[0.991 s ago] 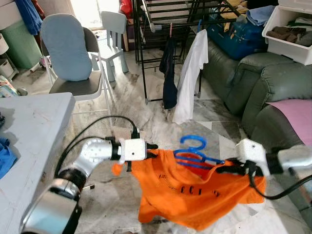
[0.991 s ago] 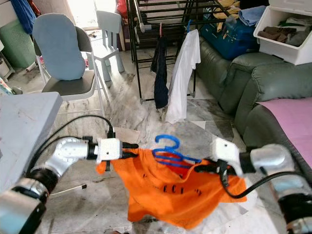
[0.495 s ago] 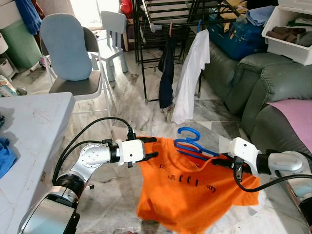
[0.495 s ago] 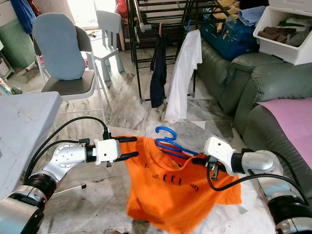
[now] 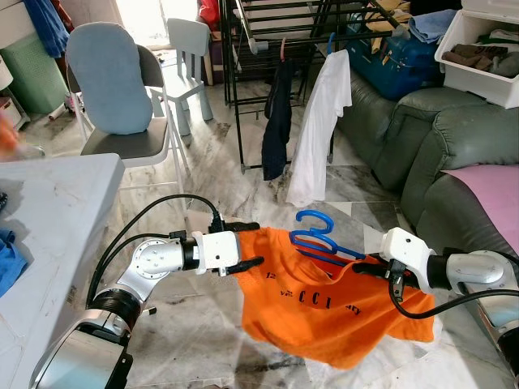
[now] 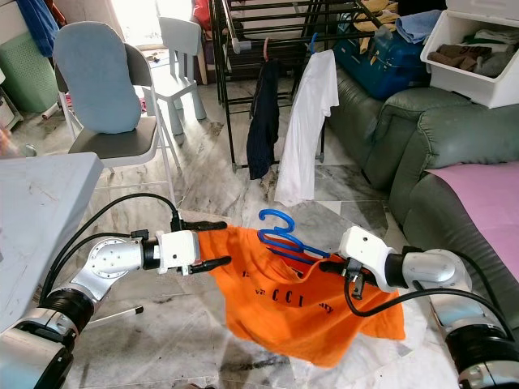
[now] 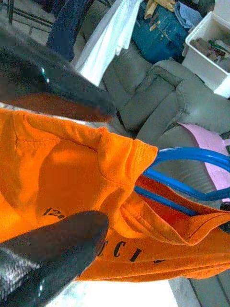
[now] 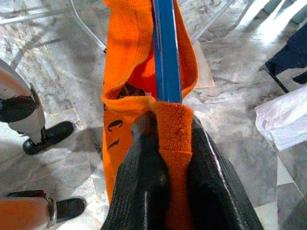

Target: Hang hanger

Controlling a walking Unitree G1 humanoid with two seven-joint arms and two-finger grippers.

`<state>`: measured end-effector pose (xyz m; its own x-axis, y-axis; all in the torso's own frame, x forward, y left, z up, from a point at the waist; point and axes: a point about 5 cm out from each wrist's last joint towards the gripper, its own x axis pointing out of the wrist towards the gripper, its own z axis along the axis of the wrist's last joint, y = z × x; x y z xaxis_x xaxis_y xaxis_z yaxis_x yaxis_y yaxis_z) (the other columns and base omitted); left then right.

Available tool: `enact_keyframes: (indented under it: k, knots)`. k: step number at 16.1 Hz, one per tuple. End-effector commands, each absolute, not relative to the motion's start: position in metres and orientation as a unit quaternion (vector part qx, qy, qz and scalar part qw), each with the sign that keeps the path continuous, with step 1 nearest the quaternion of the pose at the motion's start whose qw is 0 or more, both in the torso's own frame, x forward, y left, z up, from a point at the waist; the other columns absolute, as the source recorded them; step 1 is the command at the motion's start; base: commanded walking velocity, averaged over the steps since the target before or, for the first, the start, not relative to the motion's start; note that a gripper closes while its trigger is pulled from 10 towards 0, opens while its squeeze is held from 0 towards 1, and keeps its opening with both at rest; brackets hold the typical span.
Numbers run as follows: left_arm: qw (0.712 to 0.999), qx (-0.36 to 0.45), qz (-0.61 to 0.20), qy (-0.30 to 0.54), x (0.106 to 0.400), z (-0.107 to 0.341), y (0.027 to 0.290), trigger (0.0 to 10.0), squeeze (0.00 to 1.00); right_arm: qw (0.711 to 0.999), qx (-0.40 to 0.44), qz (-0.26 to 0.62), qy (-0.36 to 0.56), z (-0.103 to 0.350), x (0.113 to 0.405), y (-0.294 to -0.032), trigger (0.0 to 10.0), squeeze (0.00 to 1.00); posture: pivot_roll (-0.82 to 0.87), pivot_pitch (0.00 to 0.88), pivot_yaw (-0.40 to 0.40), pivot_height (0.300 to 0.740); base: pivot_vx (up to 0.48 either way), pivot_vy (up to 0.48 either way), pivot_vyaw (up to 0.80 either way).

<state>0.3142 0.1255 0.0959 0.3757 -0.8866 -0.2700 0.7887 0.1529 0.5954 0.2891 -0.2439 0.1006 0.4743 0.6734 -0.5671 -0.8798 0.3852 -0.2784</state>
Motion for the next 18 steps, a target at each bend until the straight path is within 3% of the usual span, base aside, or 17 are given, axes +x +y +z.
enact_keyframes:
  k: [1, 5, 6, 7, 8, 9, 10, 11, 17, 18]
  knots:
    - [0.756, 0.348, -0.549, -0.081, 0.315, 0.100, 0.128, 10.0, 1.00, 0.821, -0.284, 0.467, 0.163, 0.112, 0.296, -0.245, 0.0, 0.00, -0.20, 0.000, 0.026, 0.740, 0.000, 0.000, 0.00]
    - [0.756, 0.348, -0.549, -0.081, 0.315, 0.100, 0.128, 10.0, 1.00, 0.821, -0.284, 0.467, 0.163, 0.112, 0.296, -0.245, 0.0, 0.00, -0.20, 0.000, 0.026, 0.740, 0.000, 0.000, 0.00]
    - [0.873, 0.233, -0.419, -0.087, 0.317, 0.093, 0.136, 10.0, 1.00, 0.919, -0.209, 0.310, 0.122, 0.102, 0.303, -0.240, 0.0, 0.00, -0.21, 0.000, 0.041, 0.740, 0.000, 0.000, 0.00]
    - [0.933, 0.145, -0.322, -0.072, 0.315, 0.084, 0.145, 10.0, 1.00, 0.962, -0.150, 0.198, 0.112, 0.095, 0.303, -0.242, 0.0, 0.00, -0.21, 0.000, 0.041, 0.740, 0.000, 0.000, 0.00]
    - [0.962, 0.086, -0.254, -0.056, 0.313, 0.076, 0.152, 10.0, 0.41, 0.980, -0.112, 0.122, 0.112, 0.089, 0.301, -0.244, 0.0, 0.00, -0.21, 0.000, 0.043, 0.740, 0.000, 0.000, 0.00]
    - [0.972, 0.058, -0.225, -0.047, 0.311, 0.072, 0.155, 10.0, 0.08, 0.986, -0.093, 0.085, 0.114, 0.087, 0.300, -0.245, 0.0, 0.00, -0.21, 0.000, 0.045, 0.740, 0.000, 0.000, 0.00]
    - [0.969, 0.060, -0.235, -0.045, 0.313, 0.072, 0.150, 10.0, 0.00, 0.985, -0.093, 0.088, 0.112, 0.087, 0.301, -0.243, 0.0, 0.00, -0.21, 0.000, 0.048, 0.740, 0.000, 0.000, 0.00]
    - [0.968, 0.054, -0.240, -0.047, 0.314, 0.073, 0.147, 10.0, 1.00, 0.986, -0.092, 0.085, 0.113, 0.086, 0.301, -0.242, 0.0, 0.00, -0.21, 0.000, 0.048, 0.740, 0.000, 0.000, 0.00]
    - [0.977, 0.029, -0.206, -0.040, 0.309, 0.077, 0.145, 10.0, 1.00, 0.983, -0.100, 0.010, 0.155, 0.078, 0.294, -0.247, 0.0, 0.00, -0.21, 0.000, 0.052, 0.740, 0.000, 0.000, 0.00]
    - [0.980, 0.017, -0.197, -0.039, 0.309, 0.078, 0.145, 10.0, 0.56, 0.983, -0.098, 0.004, 0.156, 0.078, 0.293, -0.248, 0.0, 0.00, -0.21, 0.000, 0.054, 0.740, 0.000, 0.000, 0.00]
